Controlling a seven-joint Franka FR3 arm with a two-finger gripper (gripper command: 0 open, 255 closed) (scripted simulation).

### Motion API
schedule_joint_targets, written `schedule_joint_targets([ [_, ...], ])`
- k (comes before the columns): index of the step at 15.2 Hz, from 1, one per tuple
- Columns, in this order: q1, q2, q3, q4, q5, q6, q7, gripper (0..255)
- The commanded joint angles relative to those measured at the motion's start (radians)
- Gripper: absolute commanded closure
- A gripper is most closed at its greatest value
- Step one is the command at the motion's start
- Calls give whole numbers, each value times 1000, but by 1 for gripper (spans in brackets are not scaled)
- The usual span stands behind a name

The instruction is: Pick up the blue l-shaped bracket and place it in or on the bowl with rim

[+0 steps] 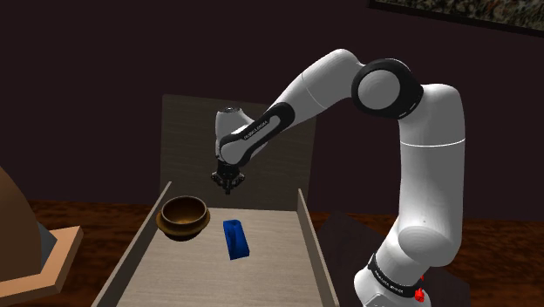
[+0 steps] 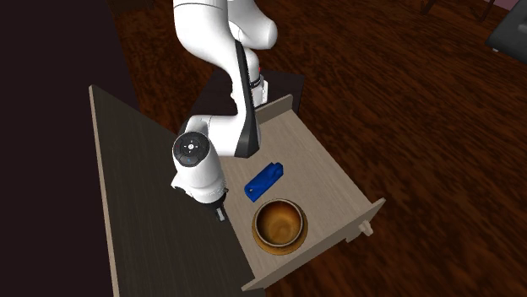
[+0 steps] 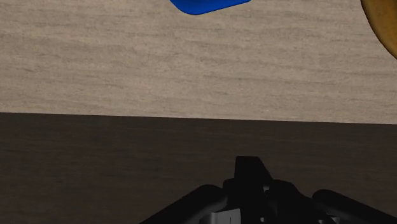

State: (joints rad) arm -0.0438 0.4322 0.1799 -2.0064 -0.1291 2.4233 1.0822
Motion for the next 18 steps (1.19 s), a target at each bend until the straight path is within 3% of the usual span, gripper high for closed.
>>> schedule_joint_targets([
  [1,0,0,0,0,0,0,0,255],
  [2,0,0,0,0,0,0,0,0],
  [9,10,-136,81,-221,86,57,-16,0],
  [16,25,-269,174,-404,219,90,-58,0],
  [18,30,-244,171,-408,209,117,-50,0],
])
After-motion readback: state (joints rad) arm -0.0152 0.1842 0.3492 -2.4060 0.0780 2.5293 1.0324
